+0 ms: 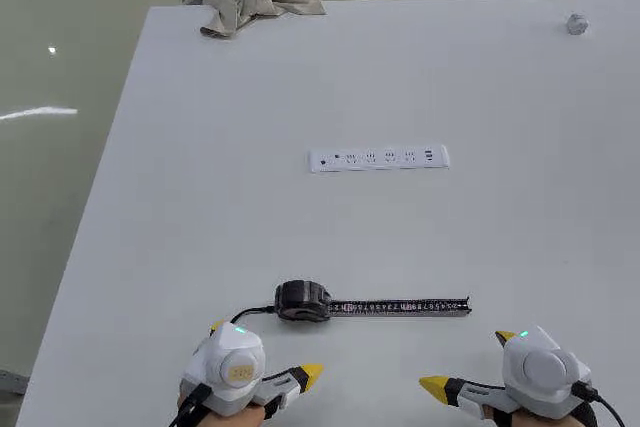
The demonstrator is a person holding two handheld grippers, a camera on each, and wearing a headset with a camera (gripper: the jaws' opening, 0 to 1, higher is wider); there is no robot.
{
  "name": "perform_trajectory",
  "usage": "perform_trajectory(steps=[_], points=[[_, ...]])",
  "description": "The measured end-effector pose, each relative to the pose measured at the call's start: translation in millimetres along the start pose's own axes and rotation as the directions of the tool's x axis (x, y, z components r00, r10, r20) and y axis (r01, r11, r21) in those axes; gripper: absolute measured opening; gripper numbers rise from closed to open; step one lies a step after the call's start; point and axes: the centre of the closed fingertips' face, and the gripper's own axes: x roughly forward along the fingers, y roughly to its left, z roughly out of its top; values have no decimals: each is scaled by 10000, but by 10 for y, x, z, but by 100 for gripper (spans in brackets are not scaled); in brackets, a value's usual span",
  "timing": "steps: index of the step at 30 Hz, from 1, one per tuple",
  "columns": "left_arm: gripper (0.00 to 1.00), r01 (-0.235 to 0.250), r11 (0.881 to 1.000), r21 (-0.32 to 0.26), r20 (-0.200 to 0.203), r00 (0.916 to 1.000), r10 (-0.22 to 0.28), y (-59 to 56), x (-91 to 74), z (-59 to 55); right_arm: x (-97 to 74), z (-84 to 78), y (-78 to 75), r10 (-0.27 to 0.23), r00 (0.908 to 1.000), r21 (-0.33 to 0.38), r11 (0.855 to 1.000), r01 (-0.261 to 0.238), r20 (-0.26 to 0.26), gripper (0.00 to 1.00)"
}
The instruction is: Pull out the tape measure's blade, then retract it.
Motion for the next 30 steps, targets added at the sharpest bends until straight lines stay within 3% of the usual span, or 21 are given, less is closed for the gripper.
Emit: perform_trajectory(steps=[18, 22, 30], points=[[100, -239, 9962, -834, 269, 9993, 262, -167, -293, -78, -252, 38, 237, 32, 9996, -55, 10000, -30, 268, 99], [100, -191, 9955, -932, 154, 9997, 207, -207, -331, -96, -311, 77, 259, 9, 9994, -6, 10000, -9, 348, 100], [100, -314, 9949, -953, 133, 9994, 328, -198, -471, -71, -447, 79, 304, -103, 9992, 31, 9999, 102, 377, 99]])
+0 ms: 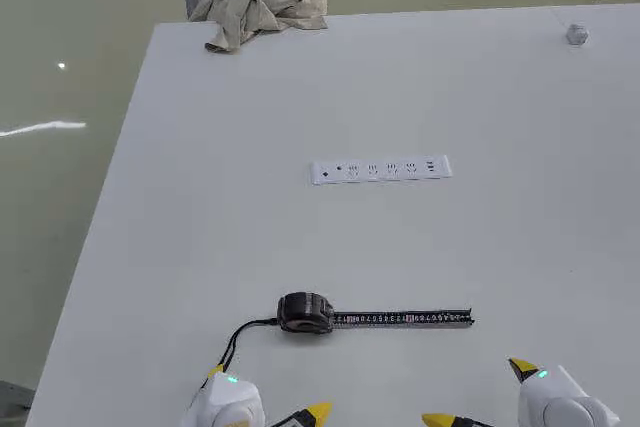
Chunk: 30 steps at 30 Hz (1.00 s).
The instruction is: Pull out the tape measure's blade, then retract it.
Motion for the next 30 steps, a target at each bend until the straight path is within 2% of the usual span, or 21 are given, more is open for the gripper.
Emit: perform_trajectory(steps=[5, 14, 17, 30], points=[[100, -205, 9997, -100, 4, 9998, 205, 17, -81, -7, -117, -6, 45, 7, 10000, 239, 9997, -8, 79, 99], [100, -449, 9989, -107, -43, 9990, 448, -16, -234, -26, -296, 1, 149, -76, 9998, 225, 9997, 72, 182, 99], [100, -506, 9986, -169, 34, 9987, 506, -36, -280, 6, -327, -24, 176, -82, 9999, 217, 9997, 79, 146, 99], [100, -367, 9989, -278, 63, 9993, 368, -167, -357, 26, -476, 44, 224, -207, 9994, 186, 9996, 202, 281, 99]])
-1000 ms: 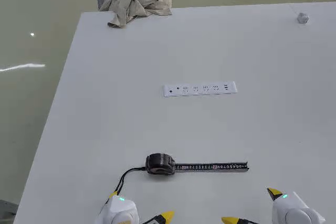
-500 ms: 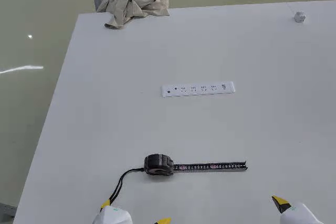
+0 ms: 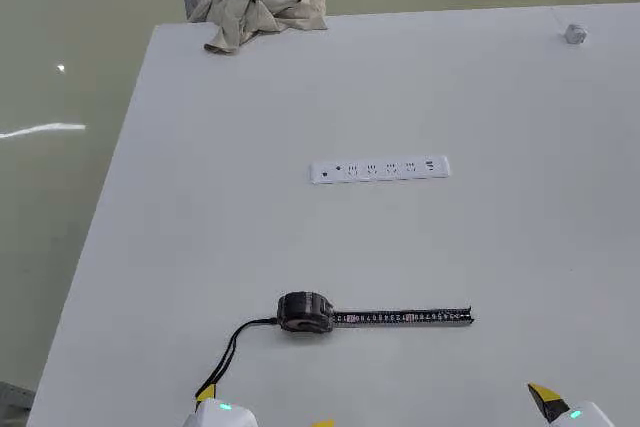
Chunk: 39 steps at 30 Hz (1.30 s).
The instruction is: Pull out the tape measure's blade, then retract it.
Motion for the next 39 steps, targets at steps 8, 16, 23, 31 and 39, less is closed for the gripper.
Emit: perform_trajectory(steps=[8, 16, 23, 31, 39], points=[[100, 59, 10000, -67, 10, 10000, -59, -44, -20, 27, -10, 9, -8, 0, 10000, -22, 10000, 0, 9, 99], [100, 89, 10000, -44, 85, 9999, -88, -62, 9, 56, 30, -18, -60, -23, 10000, -63, 10000, 22, -57, 99], [100, 94, 9999, -115, 59, 9999, -93, -81, 53, 68, 77, -24, -99, -72, 9999, -137, 9999, 71, -115, 97], [99, -77, 9997, -250, 255, 9996, 83, -49, 117, 128, 180, -28, -117, 115, 9998, -395, 9991, -121, -169, 97], [99, -319, 9983, -479, 273, 9991, 333, 0, 191, 165, 320, -50, -137, 338, 9988, -807, 9961, -365, -351, 96]])
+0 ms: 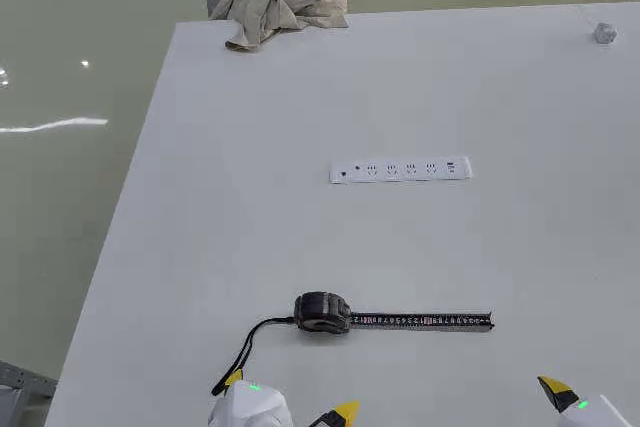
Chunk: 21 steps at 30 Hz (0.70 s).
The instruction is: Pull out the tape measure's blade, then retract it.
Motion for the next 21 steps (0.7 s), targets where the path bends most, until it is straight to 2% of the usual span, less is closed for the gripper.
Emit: perform_trajectory(steps=[21], points=[[98, -136, 9993, -362, -41, 9999, 135, -5, 284, 81, 258, -15, -262, 52, 9993, -456, 9989, -68, -371, 95]])
